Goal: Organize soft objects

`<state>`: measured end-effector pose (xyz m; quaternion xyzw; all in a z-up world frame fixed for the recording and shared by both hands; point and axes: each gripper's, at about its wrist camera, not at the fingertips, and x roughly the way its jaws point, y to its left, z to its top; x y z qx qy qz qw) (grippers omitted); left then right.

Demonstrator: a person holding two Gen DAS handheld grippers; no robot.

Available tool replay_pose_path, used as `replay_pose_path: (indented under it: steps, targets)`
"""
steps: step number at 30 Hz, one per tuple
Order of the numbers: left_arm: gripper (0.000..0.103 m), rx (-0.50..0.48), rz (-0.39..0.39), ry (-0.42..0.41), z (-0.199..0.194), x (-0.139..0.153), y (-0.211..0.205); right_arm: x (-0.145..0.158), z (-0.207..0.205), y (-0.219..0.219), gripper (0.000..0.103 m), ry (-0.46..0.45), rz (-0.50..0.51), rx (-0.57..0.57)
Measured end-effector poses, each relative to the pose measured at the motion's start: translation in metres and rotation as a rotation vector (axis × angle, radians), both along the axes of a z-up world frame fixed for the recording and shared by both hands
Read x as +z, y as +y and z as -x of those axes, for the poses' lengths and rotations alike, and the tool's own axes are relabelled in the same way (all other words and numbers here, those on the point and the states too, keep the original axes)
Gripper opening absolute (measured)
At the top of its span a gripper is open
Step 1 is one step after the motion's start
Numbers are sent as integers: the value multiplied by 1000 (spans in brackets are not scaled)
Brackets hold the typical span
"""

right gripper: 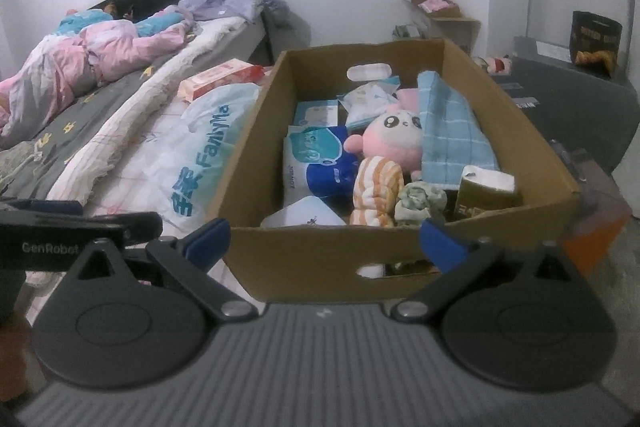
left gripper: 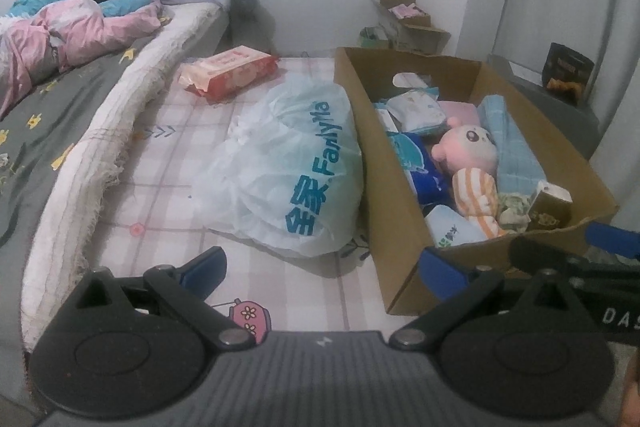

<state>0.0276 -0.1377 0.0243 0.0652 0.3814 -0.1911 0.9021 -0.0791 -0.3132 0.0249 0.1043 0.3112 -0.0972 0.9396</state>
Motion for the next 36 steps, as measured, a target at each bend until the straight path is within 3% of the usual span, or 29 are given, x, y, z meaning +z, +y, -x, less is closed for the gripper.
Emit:
replay_pose_path:
  steps: [36]
  targets:
    - [102, 14, -13, 20, -4, -6, 0, -2, -14, -11, 102, 53, 9, 10]
